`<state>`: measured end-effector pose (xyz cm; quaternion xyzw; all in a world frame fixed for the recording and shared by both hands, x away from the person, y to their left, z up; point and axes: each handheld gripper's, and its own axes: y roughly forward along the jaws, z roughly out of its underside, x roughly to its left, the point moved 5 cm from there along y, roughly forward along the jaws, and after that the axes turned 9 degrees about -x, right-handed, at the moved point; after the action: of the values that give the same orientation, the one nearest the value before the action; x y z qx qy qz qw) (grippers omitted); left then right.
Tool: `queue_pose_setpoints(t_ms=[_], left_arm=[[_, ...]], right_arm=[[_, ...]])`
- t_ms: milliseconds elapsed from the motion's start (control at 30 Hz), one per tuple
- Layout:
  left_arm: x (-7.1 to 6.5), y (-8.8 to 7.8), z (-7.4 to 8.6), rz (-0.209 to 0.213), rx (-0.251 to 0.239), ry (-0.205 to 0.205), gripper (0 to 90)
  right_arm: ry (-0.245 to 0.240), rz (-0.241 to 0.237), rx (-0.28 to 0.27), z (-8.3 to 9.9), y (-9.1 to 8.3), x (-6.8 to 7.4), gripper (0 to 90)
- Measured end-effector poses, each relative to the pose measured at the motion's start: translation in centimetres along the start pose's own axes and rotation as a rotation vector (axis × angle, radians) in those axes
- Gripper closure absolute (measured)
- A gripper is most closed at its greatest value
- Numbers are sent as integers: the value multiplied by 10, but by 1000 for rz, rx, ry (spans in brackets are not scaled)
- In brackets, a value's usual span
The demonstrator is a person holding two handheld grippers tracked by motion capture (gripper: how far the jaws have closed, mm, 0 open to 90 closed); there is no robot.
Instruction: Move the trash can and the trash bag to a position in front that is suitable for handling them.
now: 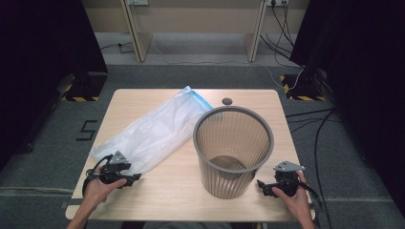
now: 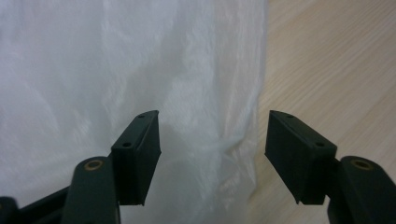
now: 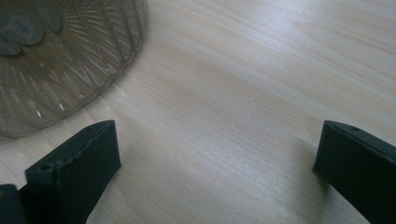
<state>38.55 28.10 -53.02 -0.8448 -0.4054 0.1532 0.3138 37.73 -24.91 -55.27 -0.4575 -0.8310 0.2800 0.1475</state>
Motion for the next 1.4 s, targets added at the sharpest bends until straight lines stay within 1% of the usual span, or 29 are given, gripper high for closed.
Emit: queue_pose_setpoints(t_ms=[33,100,167,200,300,333,367,400,433,500,533,567,633,667,700,733,767,800,833,900,933,1000,1033,1067,1100,1133,1267,1333,1400], left_arm=[[0,0,0,0,0,0,326],[5,7,-23,-20,-40,8,292],[5,11,-30,-21,-40,27,281],[4,24,-46,-2,-56,51,268],[1,38,-60,12,-47,83,230],[-3,53,-71,29,-33,98,224],[-3,53,-71,29,-33,98,216],[-9,69,-79,64,-22,106,214],[-9,69,-79,64,-22,106,206],[-11,86,-84,70,-4,130,202],[-12,100,-86,72,26,149,217],[-12,100,-86,72,26,149,276],[-13,110,-86,57,30,172,499],[-14,113,-86,64,20,159,571],[-13,115,-87,74,18,130,571],[-8,117,-90,34,12,115,684],[-8,117,-90,34,12,115,715],[0,121,-92,15,-4,59,743],[0,121,-92,15,-4,59,755],[11,124,-93,-31,-14,18,761],[25,126,-95,-97,-23,-11,773],[32,127,-95,-113,-26,-33,779],[38,128,-95,-124,-34,-64,780],[49,129,-94,-137,-52,-127,782],[49,129,-94,-137,-52,-127,781],[56,129,-94,-150,-58,-163,782],[59,129,-94,-160,-59,-183,740],[56,126,-97,-147,-73,-210,650],[53,119,-100,-134,-67,-205,505]], right_arm=[[0,0,0,0,0,0,2],[0,0,0,0,0,0,2],[0,0,0,0,0,0,3],[2,1,1,0,0,0,2],[3,-1,2,0,0,0,3],[2,-1,1,0,1,0,2],[2,-1,1,0,1,0,2],[1,0,1,-1,1,0,3],[2,0,1,-1,1,0,2],[1,0,0,-1,1,0,2],[2,0,0,-1,1,0,3],[2,0,0,-1,1,0,3],[2,0,0,-1,1,0,3],[3,0,0,-1,1,0,2],[3,0,0,-1,1,0,2],[6,0,2,-1,1,0,2],[6,0,2,-1,1,0,2],[3,-1,2,-1,2,0,2],[3,-1,2,-1,2,0,2],[4,0,3,-1,2,0,2],[4,0,3,-1,2,0,2],[4,0,2,-1,2,0,3],[4,0,2,-1,2,0,3],[4,0,3,-1,2,0,2],[4,0,3,-1,2,0,2],[2,-1,2,-1,2,0,2],[2,-1,2,-1,2,0,2],[2,-1,2,-1,2,0,2],[2,-1,2,-1,2,0,2]])
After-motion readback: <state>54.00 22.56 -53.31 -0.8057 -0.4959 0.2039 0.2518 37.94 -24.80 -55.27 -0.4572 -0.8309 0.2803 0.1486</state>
